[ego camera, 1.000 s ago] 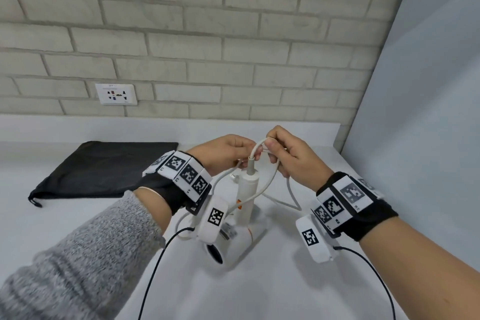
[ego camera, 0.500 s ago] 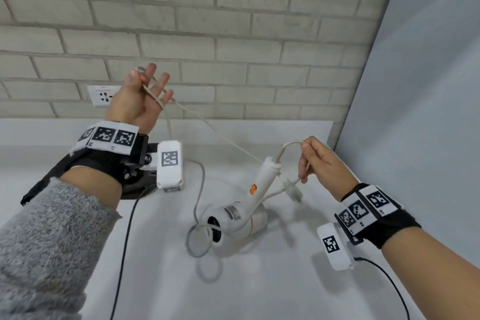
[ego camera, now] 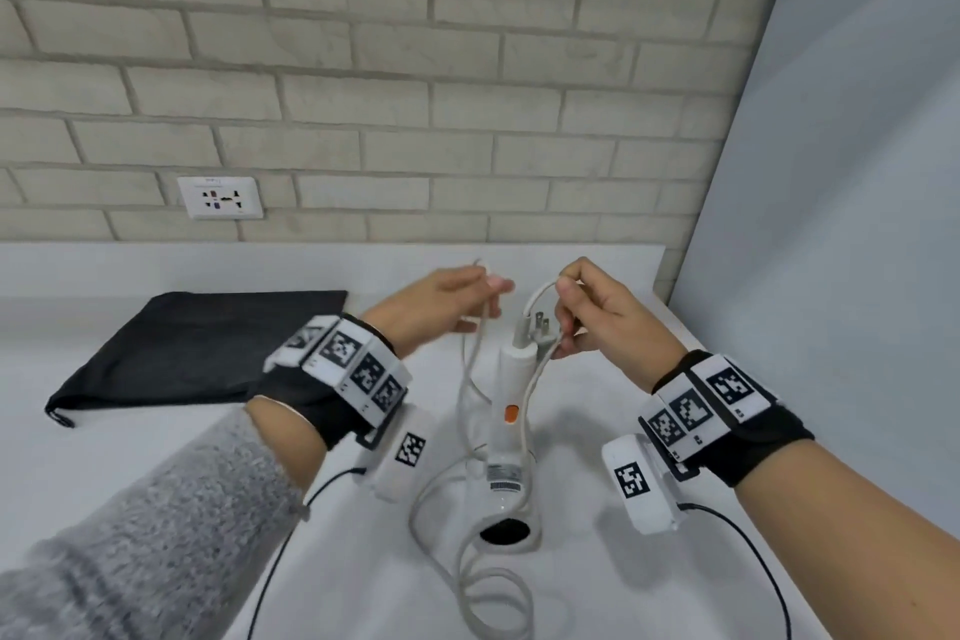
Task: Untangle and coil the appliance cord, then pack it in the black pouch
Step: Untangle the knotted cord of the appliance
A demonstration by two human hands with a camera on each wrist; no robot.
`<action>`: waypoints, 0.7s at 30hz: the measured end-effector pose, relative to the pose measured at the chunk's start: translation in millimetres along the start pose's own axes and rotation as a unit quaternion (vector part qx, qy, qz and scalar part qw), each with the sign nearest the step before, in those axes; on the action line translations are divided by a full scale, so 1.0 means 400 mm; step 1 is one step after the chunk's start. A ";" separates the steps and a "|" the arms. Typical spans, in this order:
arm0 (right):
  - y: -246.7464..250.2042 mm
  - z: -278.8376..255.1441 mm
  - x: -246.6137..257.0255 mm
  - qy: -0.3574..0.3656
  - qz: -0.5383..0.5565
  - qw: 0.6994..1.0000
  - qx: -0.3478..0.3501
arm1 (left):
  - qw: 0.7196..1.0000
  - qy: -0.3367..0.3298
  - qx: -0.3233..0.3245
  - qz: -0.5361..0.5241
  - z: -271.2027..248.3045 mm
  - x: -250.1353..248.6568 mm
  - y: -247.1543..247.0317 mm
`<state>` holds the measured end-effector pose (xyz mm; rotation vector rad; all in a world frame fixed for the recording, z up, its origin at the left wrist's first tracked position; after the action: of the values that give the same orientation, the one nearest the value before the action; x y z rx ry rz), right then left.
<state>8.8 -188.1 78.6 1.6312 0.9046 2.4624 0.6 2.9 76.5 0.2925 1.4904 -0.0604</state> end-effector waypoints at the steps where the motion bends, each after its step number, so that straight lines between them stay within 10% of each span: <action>1: -0.005 0.000 0.003 0.002 0.000 1.000 0.004 | 0.999 0.009 0.015 -0.040 0.005 0.014 -0.025; 8: 0.002 -0.006 0.021 0.031 -0.048 0.998 0.013 | 0.987 0.030 0.050 -0.147 0.025 0.068 -0.094; 15: 0.061 0.006 0.031 0.024 -0.035 0.995 -0.090 | 0.981 0.030 -0.180 -0.062 0.046 0.130 -0.020; 21: 0.095 0.037 0.099 0.083 -0.035 0.988 -0.127 | 0.981 0.141 -0.082 0.101 0.031 0.167 -0.030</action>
<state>14.1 -199.0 134.0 1.3094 0.6175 2.5692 15.6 -2.3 9.5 0.3279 1.7268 0.2751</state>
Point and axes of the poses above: each hand's wrist, its own z-axis towards the middle knuckle, its own y-axis out of the back of the hand, x = y × z, the point moved 1 cm from there along z, towards the middle knuckle, and after that the axes turned 12 degrees about -z, right-handed, at the moved point
